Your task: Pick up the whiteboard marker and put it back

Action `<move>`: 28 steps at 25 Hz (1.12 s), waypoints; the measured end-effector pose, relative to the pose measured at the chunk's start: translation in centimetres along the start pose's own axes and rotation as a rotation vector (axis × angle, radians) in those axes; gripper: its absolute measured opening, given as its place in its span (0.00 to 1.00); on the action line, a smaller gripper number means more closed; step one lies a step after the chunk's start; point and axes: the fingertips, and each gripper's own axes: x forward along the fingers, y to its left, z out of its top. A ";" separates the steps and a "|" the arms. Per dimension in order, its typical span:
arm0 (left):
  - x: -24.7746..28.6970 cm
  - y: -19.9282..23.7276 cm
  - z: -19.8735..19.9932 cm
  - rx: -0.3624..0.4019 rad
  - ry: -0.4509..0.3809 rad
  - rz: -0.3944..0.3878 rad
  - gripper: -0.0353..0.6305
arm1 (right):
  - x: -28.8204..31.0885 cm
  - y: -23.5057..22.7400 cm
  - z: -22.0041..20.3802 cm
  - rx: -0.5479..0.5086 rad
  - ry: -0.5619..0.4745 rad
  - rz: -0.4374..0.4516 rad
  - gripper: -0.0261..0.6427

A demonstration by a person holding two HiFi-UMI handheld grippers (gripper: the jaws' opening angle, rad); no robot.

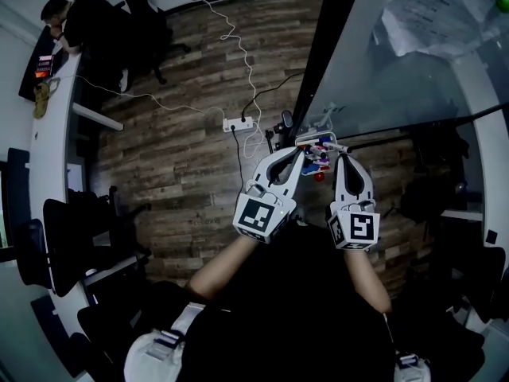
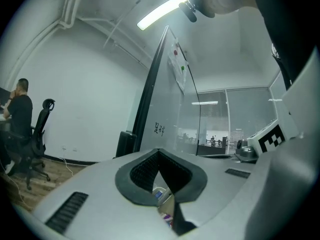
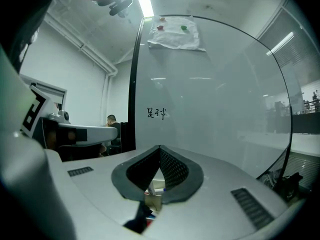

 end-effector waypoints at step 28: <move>-0.2 -0.3 0.5 -0.012 0.000 -0.021 0.06 | -0.8 -0.8 0.3 -0.009 -0.008 -0.040 0.06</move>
